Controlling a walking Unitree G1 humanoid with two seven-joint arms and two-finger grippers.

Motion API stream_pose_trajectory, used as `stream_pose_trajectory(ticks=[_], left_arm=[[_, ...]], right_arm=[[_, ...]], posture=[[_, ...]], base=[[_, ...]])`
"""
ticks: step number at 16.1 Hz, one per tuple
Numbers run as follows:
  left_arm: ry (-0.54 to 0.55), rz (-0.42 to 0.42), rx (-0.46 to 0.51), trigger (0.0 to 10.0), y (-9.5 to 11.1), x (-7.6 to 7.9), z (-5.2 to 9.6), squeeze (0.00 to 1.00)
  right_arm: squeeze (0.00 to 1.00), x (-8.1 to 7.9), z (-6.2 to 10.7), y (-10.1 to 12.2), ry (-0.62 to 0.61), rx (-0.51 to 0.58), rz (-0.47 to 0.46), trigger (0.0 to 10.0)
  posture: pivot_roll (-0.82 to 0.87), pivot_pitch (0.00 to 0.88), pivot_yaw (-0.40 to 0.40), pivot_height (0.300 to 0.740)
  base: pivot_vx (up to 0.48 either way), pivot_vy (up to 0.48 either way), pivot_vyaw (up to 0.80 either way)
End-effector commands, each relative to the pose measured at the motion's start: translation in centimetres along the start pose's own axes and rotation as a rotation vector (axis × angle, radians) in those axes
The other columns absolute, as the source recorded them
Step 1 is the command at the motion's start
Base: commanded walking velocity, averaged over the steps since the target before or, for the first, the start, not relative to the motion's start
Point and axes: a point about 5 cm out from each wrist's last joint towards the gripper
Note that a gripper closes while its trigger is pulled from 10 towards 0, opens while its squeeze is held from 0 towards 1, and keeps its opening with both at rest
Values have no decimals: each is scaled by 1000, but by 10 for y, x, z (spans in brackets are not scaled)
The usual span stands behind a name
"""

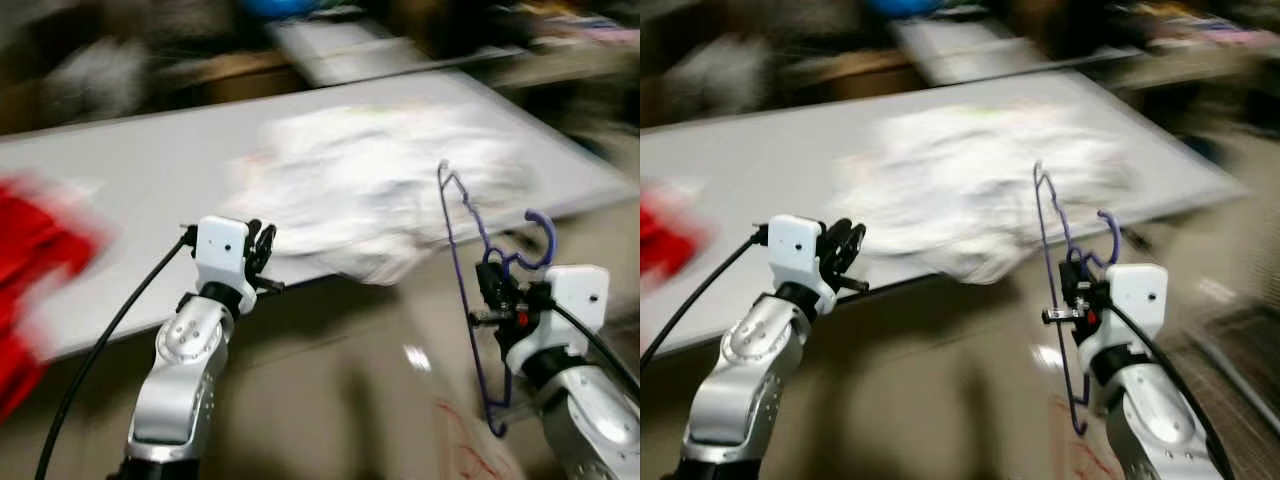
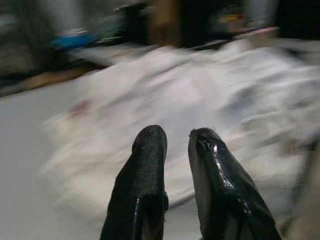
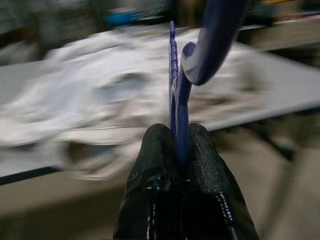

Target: Hang hanger

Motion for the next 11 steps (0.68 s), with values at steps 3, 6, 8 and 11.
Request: stream_pose_trajectory(ticks=[3, 6, 8, 11], left_arm=[[-5, 8, 4, 10000, -2, 3, -1, 0], [25, -18, 14, 10000, 1, -3, 1, 0], [42, -16, 22, 10000, 2, -6, 3, 0], [26, -16, 17, 10000, 1, -5, 4, 0]], right_arm=[[0, -2, -6, 6, 41, 15, 74, 10000], [0, -6, -11, 7, 104, 37, 78, 10000], [0, -10, -15, 8, 156, 48, 74, 10000], [0, -13, -15, 9, 185, 54, 60, 10000]], posture=[[-37, 40, 35, 740], [-13, 37, 5, 740], [-8, 38, -2, 740], [-4, 36, -3, 740]], base=[[407, 0, 0], [401, 0, 0], [381, 0, 0], [360, 0, 0]])
Point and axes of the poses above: a point about 5 cm out from each wrist's last joint towards the gripper, its own z axis pointing back from the gripper into the wrist, its own y axis along the axis of the wrist's last joint, x = y × z, and after that the axes turned 12 degrees about z, right-handed
